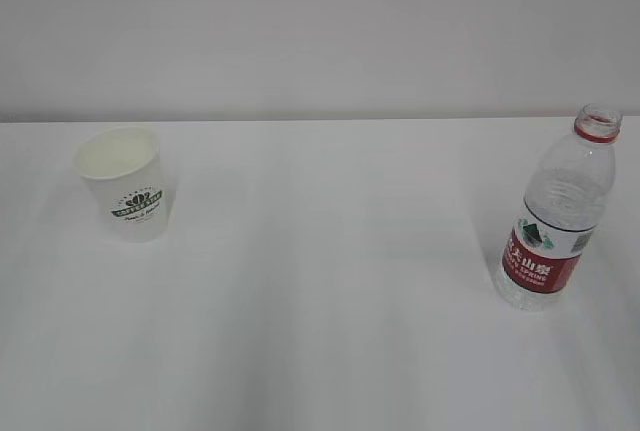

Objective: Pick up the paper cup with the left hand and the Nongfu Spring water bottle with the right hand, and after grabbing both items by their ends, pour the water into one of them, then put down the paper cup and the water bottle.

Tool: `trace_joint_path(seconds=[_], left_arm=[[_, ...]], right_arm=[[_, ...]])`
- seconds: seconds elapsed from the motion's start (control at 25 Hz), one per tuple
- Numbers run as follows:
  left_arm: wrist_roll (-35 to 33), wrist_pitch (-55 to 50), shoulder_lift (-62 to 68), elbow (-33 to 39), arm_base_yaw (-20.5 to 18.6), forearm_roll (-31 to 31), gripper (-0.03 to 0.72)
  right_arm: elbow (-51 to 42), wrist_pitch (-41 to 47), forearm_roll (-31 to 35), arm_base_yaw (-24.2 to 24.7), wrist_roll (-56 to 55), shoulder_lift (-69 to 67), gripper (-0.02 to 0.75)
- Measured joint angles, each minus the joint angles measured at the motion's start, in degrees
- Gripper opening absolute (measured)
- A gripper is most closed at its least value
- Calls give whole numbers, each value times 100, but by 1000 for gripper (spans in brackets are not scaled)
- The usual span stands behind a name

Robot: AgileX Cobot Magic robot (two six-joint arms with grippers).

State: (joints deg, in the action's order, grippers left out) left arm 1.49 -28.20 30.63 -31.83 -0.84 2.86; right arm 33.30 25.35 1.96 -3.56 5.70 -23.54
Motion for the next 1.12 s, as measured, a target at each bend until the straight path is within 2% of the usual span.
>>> trace_joint_path(seconds=[0.32,0.92,1.12], left_arm=[[-12,441,334,0,0,0,585],[-12,1197,906,0,0,0,585],[-12,1788,1308,140,0,-349,585]], right_arm=[[0,-719,4,0,25,-587,552],[0,-1426,13,0,50,-1274,552],[-226,-1709,50,0,50,-1274,552]])
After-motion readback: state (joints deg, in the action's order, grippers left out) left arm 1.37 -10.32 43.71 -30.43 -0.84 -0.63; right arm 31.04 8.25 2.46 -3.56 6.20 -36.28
